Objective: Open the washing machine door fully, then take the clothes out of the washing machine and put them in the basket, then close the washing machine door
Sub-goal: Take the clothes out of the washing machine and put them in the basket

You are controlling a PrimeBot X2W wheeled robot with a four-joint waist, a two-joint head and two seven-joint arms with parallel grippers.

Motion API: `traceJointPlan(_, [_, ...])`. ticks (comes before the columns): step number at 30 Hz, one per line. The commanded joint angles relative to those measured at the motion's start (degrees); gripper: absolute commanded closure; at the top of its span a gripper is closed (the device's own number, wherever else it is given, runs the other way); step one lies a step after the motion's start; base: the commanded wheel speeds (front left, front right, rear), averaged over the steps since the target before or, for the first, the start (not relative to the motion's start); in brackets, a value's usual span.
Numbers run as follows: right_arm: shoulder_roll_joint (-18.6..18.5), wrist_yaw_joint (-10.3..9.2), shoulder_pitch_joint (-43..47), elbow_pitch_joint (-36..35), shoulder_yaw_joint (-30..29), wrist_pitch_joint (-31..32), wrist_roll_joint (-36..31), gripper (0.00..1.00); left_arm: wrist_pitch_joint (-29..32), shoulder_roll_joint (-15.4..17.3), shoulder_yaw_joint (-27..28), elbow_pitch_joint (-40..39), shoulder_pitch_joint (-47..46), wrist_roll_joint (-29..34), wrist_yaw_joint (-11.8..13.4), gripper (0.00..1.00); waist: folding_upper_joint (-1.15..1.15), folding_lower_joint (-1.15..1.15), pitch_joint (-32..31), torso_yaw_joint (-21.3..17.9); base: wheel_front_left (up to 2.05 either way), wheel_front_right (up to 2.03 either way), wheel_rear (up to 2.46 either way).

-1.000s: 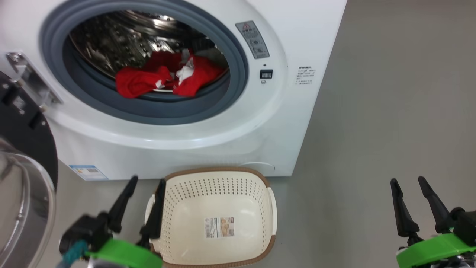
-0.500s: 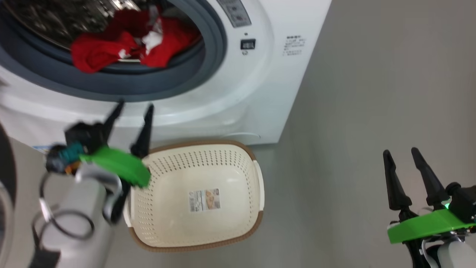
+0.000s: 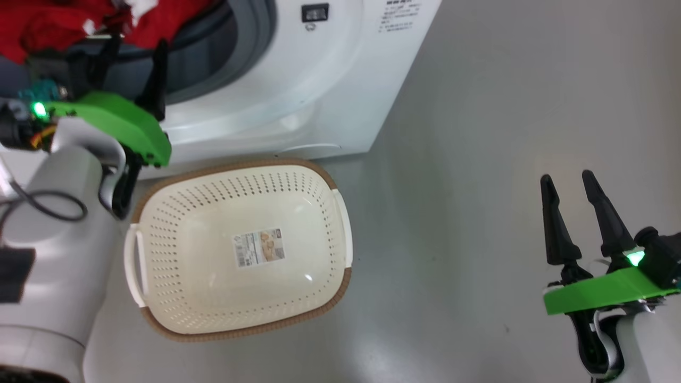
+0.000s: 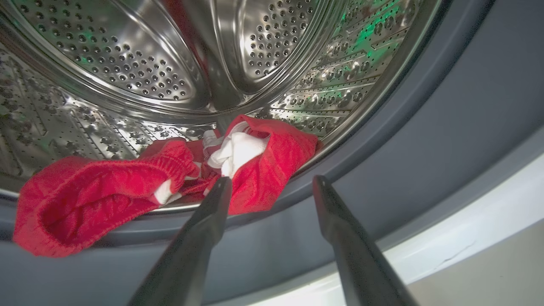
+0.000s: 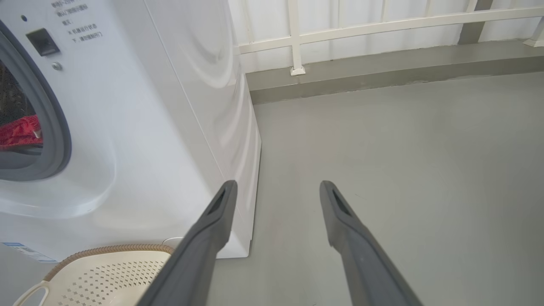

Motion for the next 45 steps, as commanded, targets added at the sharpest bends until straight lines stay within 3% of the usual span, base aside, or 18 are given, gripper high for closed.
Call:
traceJointPlan(1, [-0.2, 0.37, -1.1, -1.6, 1.9, -0.5, 0.5, 0.0, 0.2, 3.0, -0.2, 0.6, -3.1, -1.2, -0.3, 0.0, 0.0, 0.0, 3.0, -1.9, 0.0, 0.0, 0.0])
traceJointPlan(10, [0.6, 0.37, -3.6, -2.0, 4.0, -0.5, 0.7, 0.0, 1.1, 5.7, -5.1, 6.1, -10.6, -3.9, -0.3, 0.0, 0.0, 0.0, 6.5, -3.8, 0.0, 0.0, 0.0])
traceJointPlan(23, [1.0, 0.37, -3.9, -2.4, 4.8, -0.5, 1.0, 0.0, 2.4, 8.8, -9.6, 9.9, -14.4, -8.3, -0.3, 0.0, 0.0, 0.0, 8.3, -5.9, 0.0, 0.0, 0.0])
traceJointPlan(24, [1.0, 0.37, -3.9, -2.4, 4.8, -0.5, 1.0, 0.0, 2.5, 8.8, -9.9, 10.0, -14.5, -8.6, -0.3, 0.05, 0.0, 0.0, 8.3, -5.9, 0.0, 0.0, 0.0])
traceJointPlan(26, [1.0, 0.37, -3.9, -2.4, 4.7, -0.5, 1.0, 0.0, 2.8, 8.9, -10.7, 10.1, -14.6, -9.2, -0.3, 0.54, 0.0, 0.0, 8.3, -5.9, 0.0, 0.0, 0.0])
traceJointPlan(28, [1.1, 0.37, -4.0, -2.4, 4.7, -0.5, 0.9, 0.0, 2.7, 8.9, -11.4, 10.2, -14.7, -9.7, -0.3, 0.86, 0.0, 0.0, 8.2, -5.9, 0.0, 0.0, 0.0])
traceJointPlan(29, [1.1, 0.37, -4.1, -2.4, 4.7, -0.5, 0.9, 0.0, 2.6, 8.9, -11.8, 10.2, -14.7, -9.9, -0.3, 0.96, 0.0, 0.0, 8.1, -5.9, 0.0, 0.0, 0.0])
traceJointPlan(38, [1.0, 0.37, -4.5, -2.5, 4.7, -0.5, 0.7, 0.0, 0.3, 8.6, -14.3, 9.4, -13.8, -11.3, -0.3, 1.0, 0.0, 0.0, 6.8, -5.2, 0.0, 0.0, 0.0])
traceJointPlan(45, [0.5, 0.37, -3.8, -2.4, 4.2, -0.5, 0.6, 0.0, -0.3, 9.5, -9.8, 2.6, -10.3, -10.7, 0.5, 1.0, 0.0, 0.0, 4.0, -3.7, 0.0, 0.0, 0.0])
